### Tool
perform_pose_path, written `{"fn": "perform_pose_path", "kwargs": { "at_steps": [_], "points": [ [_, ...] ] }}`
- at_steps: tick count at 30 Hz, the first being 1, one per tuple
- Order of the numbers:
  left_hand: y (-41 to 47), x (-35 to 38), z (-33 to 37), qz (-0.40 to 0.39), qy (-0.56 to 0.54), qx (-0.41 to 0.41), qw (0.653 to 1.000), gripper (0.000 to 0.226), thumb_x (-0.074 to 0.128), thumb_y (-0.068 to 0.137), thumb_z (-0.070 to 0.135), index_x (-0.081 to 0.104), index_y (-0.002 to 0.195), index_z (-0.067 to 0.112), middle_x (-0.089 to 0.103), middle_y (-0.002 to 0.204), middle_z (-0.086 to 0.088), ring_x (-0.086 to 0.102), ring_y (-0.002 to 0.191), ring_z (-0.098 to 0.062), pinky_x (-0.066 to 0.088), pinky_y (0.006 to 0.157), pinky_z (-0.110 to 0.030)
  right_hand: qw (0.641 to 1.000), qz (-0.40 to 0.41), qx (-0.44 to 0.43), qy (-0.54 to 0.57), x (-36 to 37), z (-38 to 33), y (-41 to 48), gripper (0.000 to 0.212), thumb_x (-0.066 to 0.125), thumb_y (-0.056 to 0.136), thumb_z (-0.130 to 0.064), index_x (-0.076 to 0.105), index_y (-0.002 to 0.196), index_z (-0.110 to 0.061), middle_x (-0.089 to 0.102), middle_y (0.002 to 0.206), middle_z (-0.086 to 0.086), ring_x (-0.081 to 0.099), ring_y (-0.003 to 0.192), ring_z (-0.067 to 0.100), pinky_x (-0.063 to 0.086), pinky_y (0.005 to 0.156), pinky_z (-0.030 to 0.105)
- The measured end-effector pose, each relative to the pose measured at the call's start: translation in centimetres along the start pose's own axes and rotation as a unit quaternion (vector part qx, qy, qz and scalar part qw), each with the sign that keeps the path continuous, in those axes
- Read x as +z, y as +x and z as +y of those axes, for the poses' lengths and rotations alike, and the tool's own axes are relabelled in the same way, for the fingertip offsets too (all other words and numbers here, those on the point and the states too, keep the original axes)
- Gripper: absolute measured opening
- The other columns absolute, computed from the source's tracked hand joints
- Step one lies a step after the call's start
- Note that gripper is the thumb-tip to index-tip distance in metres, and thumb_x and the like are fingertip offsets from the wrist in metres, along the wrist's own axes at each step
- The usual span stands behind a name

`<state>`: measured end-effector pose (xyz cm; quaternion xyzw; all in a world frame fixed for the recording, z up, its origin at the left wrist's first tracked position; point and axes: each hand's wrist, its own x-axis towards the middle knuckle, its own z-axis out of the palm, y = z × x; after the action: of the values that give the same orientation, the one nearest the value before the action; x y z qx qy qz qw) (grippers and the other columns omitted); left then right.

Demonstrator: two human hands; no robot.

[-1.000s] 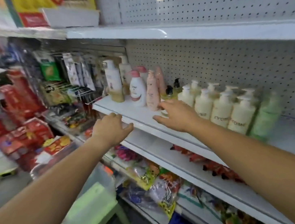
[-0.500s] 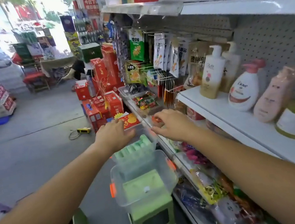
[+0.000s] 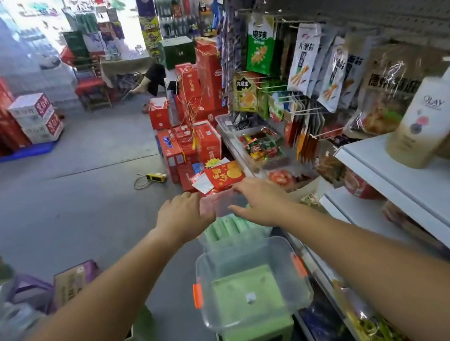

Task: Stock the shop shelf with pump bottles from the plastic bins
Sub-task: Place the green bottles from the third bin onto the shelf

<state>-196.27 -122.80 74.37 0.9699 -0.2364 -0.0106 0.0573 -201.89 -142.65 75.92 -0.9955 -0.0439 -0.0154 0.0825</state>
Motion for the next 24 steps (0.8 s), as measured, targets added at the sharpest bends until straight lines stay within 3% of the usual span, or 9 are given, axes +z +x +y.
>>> {"fn": "perform_pose_path", "kwargs": {
  "at_steps": [9, 13, 24],
  "points": [
    [8.9, 6.9, 0.7, -0.058, 0.003, -0.02, 0.998, 0.06, 0.046, 0.093, 0.058, 0.049, 0.139, 0.019, 0.057, 0.136, -0.003, 0.057, 0.12, -0.025, 0.045, 0.095, -0.04, 0.998, -0.047, 0.002, 0.037, 6.0, 8.8, 8.6, 0.057, 0.05, 0.091, -0.061, 0.052, 0.135, -0.024, 0.056, 0.135, 0.0, 0.053, 0.122, 0.022, 0.046, 0.1, 0.039],
    [11.6, 10.9, 0.6, -0.084, -0.004, -0.039, 0.996, 0.055, 0.048, 0.092, 0.053, 0.049, 0.137, 0.02, 0.059, 0.133, -0.003, 0.057, 0.12, -0.026, 0.043, 0.097, -0.038, 0.994, -0.094, 0.007, 0.06, 9.8, 11.9, 11.1, 0.06, 0.046, 0.092, -0.064, 0.055, 0.133, -0.021, 0.059, 0.13, 0.001, 0.056, 0.118, 0.024, 0.047, 0.099, 0.042],
    [16.5, 18.9, -2.3, -0.143, -0.009, -0.044, 0.989, 0.054, 0.05, 0.092, 0.05, 0.051, 0.136, 0.019, 0.058, 0.131, 0.0, 0.055, 0.12, -0.024, 0.041, 0.099, -0.035, 0.979, -0.189, -0.001, 0.073, 17.5, 15.3, 16.0, 0.054, 0.05, 0.095, -0.054, 0.051, 0.137, -0.019, 0.056, 0.132, 0.004, 0.051, 0.123, 0.026, 0.041, 0.1, 0.037]
  ]
}}
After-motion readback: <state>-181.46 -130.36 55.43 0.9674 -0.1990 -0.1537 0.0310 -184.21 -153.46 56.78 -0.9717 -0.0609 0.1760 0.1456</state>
